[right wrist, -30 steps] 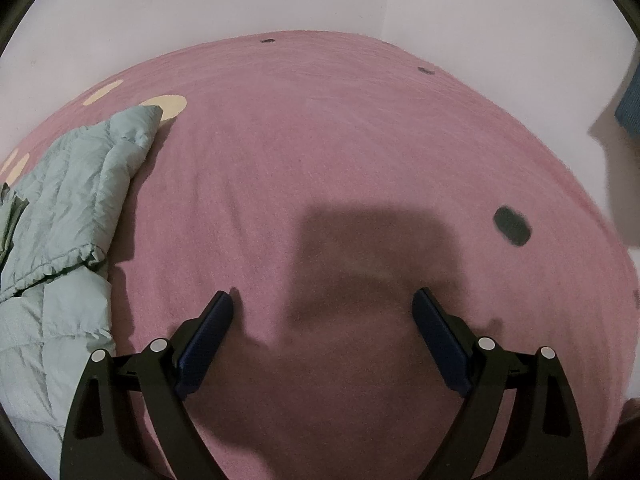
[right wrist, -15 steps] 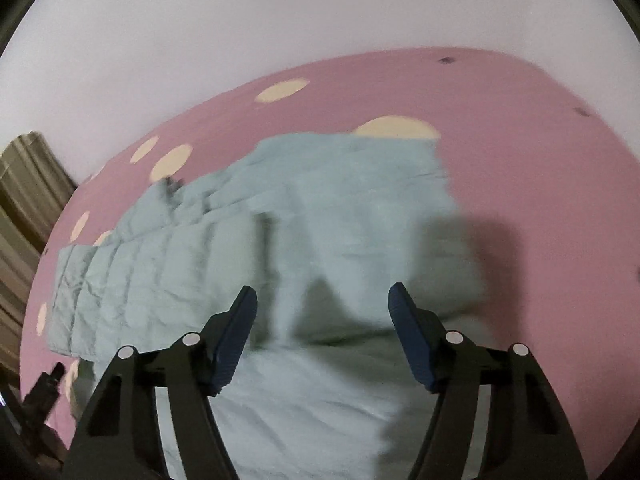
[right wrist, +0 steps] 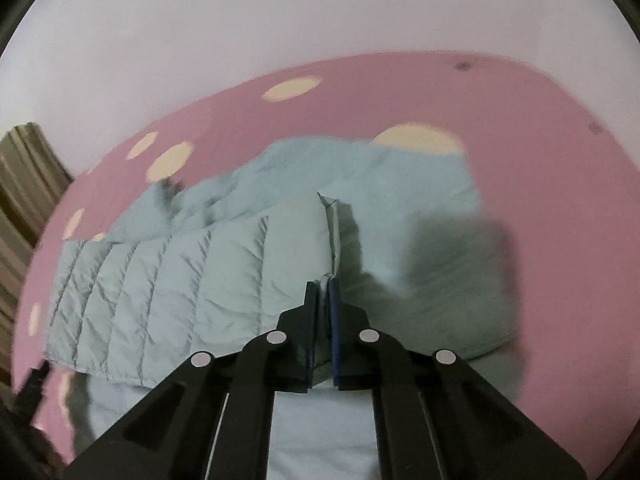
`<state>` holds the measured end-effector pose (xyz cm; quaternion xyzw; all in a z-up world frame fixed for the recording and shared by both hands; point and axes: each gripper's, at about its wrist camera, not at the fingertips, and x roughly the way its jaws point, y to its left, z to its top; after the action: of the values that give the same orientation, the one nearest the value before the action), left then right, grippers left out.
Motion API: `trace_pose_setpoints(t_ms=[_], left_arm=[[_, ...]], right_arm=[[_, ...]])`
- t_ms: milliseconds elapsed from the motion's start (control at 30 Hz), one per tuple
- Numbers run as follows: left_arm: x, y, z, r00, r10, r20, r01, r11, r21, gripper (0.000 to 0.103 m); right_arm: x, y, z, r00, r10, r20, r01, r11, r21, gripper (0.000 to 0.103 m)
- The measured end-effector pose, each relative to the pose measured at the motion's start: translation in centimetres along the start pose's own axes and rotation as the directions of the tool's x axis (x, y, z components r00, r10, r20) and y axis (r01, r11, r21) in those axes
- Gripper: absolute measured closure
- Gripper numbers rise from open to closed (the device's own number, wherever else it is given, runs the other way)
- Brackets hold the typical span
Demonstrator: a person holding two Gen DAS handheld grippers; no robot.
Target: Fold large clothes
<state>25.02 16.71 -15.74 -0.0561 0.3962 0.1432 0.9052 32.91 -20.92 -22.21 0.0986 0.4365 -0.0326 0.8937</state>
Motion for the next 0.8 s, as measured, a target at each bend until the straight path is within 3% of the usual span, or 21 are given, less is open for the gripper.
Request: trace_pose_setpoints(t_ms=[100,267,433,633,733,800], left_arm=[[0.2,-1.5,1.0,1.000,-0.018,0.005,0.018,1.000,0.018,0.024],[0.6,-5.2,2.3,0.998,-0.050,0.032,0.047,0.996,0.070,0.024],[2.3,-8.0,2.5,1.000,-0.027,-0.006,0.028,0.991,0.132,0.024],[1.1,-8.6,3.6,0.998,-0.056,0.038,0.051,0.991,0.121,0.024],[1.7,-8.8,4.1,0.997,-0.076,0.019,0.074,0.992,0.098,0.024],[2.3,-9.2,4.1,0.994,-0.105,0.010,0.104,0.991,0.082,0.024]], right_arm=[[0.0,-2.4,0.5,0.998,-0.067,0.016,0.067,0.998,0.011,0.098],[1.9,-5.7,0.2,0.991,-0.129,-0.030,0.130,0.991,0.042,0.098],[3.5,-6.9,-0.6,0.989,-0.136,-0.064,0.141,0.988,0.064,0.098],[-0.4,-5.0,1.2,0.996,-0.073,0.056,0.069,0.995,0.072,0.096],[0.3,-2.7,1.8,0.999,0.007,0.035,-0.008,1.000,0.029,0.096],[2.1,-1.1,1.9,1.000,0.007,0.007,-0.007,1.000,-0.010,0.096]])
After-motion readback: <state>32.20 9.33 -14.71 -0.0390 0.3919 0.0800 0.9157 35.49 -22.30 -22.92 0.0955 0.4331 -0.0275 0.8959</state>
